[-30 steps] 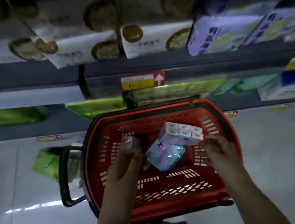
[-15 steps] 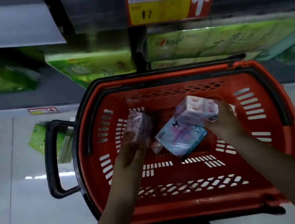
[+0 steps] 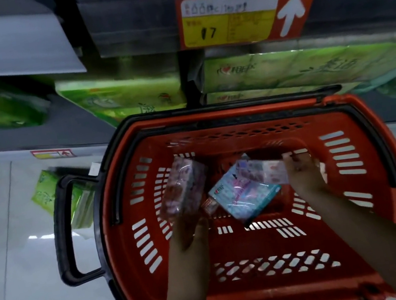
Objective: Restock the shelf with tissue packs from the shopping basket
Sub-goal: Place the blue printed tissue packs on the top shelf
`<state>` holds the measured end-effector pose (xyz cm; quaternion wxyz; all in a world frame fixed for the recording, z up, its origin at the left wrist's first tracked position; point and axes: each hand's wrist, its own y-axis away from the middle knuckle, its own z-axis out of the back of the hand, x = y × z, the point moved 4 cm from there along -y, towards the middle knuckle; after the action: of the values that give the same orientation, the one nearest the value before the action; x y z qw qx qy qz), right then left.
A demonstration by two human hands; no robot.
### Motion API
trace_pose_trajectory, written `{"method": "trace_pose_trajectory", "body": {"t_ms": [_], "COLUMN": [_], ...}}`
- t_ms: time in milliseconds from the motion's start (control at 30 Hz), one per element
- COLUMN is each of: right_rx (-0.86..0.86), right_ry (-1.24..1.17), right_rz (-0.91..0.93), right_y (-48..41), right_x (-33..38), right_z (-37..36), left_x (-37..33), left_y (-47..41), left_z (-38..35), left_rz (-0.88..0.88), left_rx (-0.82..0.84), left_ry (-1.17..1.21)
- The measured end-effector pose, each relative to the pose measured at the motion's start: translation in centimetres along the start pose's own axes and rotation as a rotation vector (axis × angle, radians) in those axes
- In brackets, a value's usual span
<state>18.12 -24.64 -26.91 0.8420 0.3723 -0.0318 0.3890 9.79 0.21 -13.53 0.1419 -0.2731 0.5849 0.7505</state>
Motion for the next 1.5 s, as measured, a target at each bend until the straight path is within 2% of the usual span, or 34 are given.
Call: {"method": "trace_pose_trajectory", "body": {"t_ms": [100, 200, 300, 467, 600, 700, 967, 1100, 1200, 1500], "right_rx": [-0.063, -0.055, -0.036, -0.177, -0.232, -0.232, -0.188, -0.169, -0.176, -0.159], "right_ry": [-0.088, -0.219, -0.268, -0.116, -0.109, -0.274, -0.66, -0.837, -0.885, -1.007], "right_rz": [-0.141, -0.252, -0.291, -0.239, -0.106, -0.057, 0.104, 0.085, 0.099, 0.19], "right_y": [-0.5, -1.6, -1.8, -0.6, 1.5, 4.5, 11.7, 15.5, 17.9, 24.2], "right_x": [-0.8, -1.7, -2.2, -2.6, -2.0, -1.6, -0.2, 0.1, 0.9, 3.8], "right_z": [-1.2, -2.5, -3.0, -2.7, -1.4, 0.0, 3.9, 4.8, 5.1, 6.8], "left_x": [-0.1, 0.1, 0.2, 0.2, 0.3, -0.3, -2.3, -2.2, -1.9, -2.6], "left_y": [-0.1, -0.4, -0.7, -0.5, 0.2, 0.8, 2.4, 3.4, 4.2, 5.0], "left_z": [0.2, 0.5, 0.7, 1.5, 1.8, 1.9, 0.9, -0.8, -1.7, -0.1], "left_rz": [0.023, 0.047, 0.047, 0.077, 0.144, 0.153, 0.044, 0.035, 0.081, 0.177], "left_rx": [-0.026, -0.025, -0.007, 0.003, 0.066, 0.104, 0.112, 0.193, 0.271, 0.304], "left_ry": [0.014, 0.001, -0.036, -0.025, 0.024, 0.024, 0.142, 0.179, 0.188, 0.279]}}
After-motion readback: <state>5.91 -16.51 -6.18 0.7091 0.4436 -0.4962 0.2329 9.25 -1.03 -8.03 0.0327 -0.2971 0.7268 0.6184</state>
